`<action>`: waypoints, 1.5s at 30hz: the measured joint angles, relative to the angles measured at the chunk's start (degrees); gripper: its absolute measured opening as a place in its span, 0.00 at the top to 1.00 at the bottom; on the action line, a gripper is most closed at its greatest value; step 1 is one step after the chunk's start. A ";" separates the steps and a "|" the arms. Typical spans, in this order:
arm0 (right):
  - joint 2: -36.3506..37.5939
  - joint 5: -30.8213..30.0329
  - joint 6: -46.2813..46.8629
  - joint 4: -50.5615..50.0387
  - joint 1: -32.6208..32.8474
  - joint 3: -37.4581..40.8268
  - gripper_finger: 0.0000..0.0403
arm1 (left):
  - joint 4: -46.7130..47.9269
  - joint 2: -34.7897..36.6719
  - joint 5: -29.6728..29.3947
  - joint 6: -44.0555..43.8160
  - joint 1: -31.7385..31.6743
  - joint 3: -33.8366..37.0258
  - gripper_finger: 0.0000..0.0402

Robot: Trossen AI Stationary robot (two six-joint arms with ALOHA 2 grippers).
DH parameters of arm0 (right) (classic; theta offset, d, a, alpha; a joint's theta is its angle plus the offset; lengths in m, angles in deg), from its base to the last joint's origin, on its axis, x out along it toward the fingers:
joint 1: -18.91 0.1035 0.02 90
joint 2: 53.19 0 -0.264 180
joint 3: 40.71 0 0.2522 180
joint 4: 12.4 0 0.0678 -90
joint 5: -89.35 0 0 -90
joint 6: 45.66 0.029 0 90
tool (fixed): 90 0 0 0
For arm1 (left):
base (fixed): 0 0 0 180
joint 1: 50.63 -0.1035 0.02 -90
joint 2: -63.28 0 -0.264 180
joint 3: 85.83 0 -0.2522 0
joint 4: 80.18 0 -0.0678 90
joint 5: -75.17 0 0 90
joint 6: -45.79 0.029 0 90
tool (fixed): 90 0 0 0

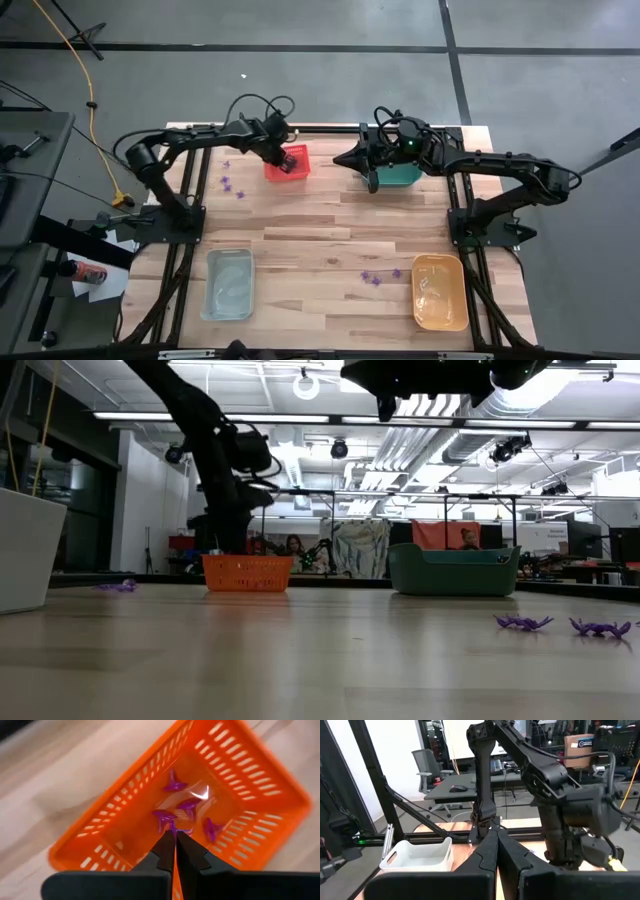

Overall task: Sort Halloween decoration
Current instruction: Put the purple witch hat toy into the orange bin

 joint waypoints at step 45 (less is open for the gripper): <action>0.00 0.02 -0.16 -0.49 -0.26 0.00 1.00 | -5.71 21.33 -5.14 -4.75 4.49 -3.43 0.69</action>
